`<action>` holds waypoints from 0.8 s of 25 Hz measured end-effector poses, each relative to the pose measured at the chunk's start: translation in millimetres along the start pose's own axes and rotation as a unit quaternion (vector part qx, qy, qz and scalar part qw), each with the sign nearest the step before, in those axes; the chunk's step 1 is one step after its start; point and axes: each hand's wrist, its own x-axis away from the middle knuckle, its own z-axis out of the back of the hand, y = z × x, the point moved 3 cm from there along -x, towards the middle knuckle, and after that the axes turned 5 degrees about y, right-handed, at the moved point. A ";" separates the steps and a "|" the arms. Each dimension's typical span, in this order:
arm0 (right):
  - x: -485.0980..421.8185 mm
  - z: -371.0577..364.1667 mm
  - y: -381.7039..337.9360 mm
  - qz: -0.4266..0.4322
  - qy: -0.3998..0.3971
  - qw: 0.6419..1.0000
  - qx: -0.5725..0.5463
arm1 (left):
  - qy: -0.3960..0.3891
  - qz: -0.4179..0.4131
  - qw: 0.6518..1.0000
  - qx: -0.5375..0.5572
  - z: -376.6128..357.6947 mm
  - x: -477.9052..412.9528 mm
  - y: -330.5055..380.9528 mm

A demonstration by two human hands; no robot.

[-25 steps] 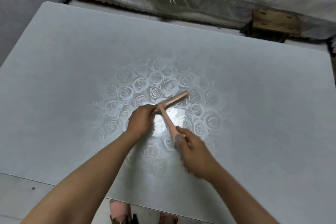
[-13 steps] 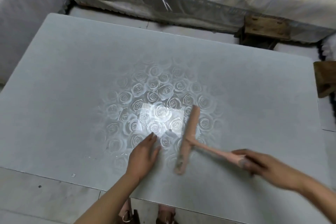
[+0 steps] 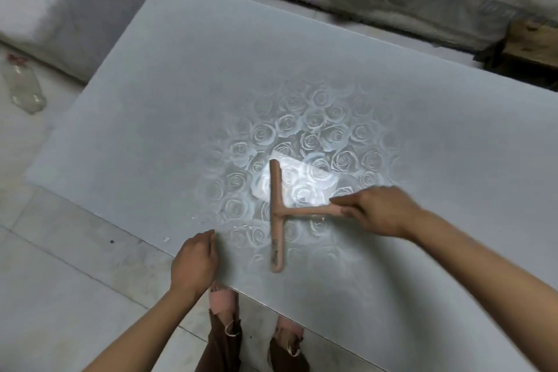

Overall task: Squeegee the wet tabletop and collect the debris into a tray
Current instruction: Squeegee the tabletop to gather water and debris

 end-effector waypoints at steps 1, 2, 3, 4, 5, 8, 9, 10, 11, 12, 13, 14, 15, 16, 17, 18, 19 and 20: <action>-0.2 14.8 14.7 -0.002 0.016 1.000 0.020 | 0.000 0.031 0.999 0.010 3.5 -0.4 -11.1; 6.8 30.4 36.9 -0.025 0.019 0.999 0.037 | 0.004 0.055 0.998 0.019 6.9 -0.8 -19.6; 11.7 45.2 55.0 -0.051 0.006 0.996 0.067 | 0.011 0.082 0.996 0.035 11.3 -0.7 -32.3; 14.0 54.9 64.8 -0.074 -0.009 0.992 0.098 | 0.018 0.118 0.991 0.058 15.4 0.5 -47.2; 12.7 58.2 63.7 -0.089 -0.022 0.988 0.121 | 0.024 0.161 0.983 0.080 16.7 1.4 -61.5; -19.4 37.1 -0.6 -0.031 -0.035 0.992 0.117 | -0.028 0.292 0.946 0.136 6.5 1.8 -99.3; -34.1 24.5 -30.4 0.008 -0.038 0.992 0.119 | -0.053 0.326 0.927 0.176 1.6 0.5 -107.5; -48.3 16.4 -57.3 0.045 -0.031 0.992 0.116 | -0.076 0.361 0.899 0.236 -3.3 -0.2 -110.3; -59.2 17.1 -74.8 0.077 -0.016 0.990 0.119 | -0.100 0.383 0.869 0.296 -6.7 0.2 -106.4; -68.2 23.4 -80.9 0.097 -0.008 0.986 0.136 | -0.117 0.396 0.840 0.352 -9.1 1.7 -105.1; -74.2 34.5 -75.0 0.097 -0.005 0.984 0.152 | -0.124 0.396 0.821 0.391 -9.1 1.7 -104.1; -71.5 48.9 -57.4 0.074 -0.017 0.984 0.162 | -0.128 0.386 0.815 0.413 -9.9 -0.2 -100.5; -68.0 63.9 -39.6 0.045 -0.031 0.982 0.179 | -0.126 0.379 0.809 0.431 -9.2 -2.3 -99.6; -63.6 74.3 -25.8 0.016 -0.046 0.980 0.192 | -0.123 0.375 0.807 0.440 -8.4 -4.7 -102.2; -59.0 76.2 -20.8 -0.006 -0.049 0.980 0.195 | -0.120 0.373 0.805 0.445 -9.8 -7.2 -106.6; -56.3 72.1 -28.3 -0.014 -0.045 0.981 0.187 | -0.117 0.370 0.804 0.450 -12.1 -9.5 -108.9; -59.2 62.4 -48.8 0.000 -0.045 0.984 0.175 | -0.114 0.371 0.800 0.458 -15.6 -9.3 -112.7; -63.4 47.2 -74.3 0.022 -0.058 0.983 0.170 | -0.108 0.377 0.795 0.463 -17.3 -7.4 -115.5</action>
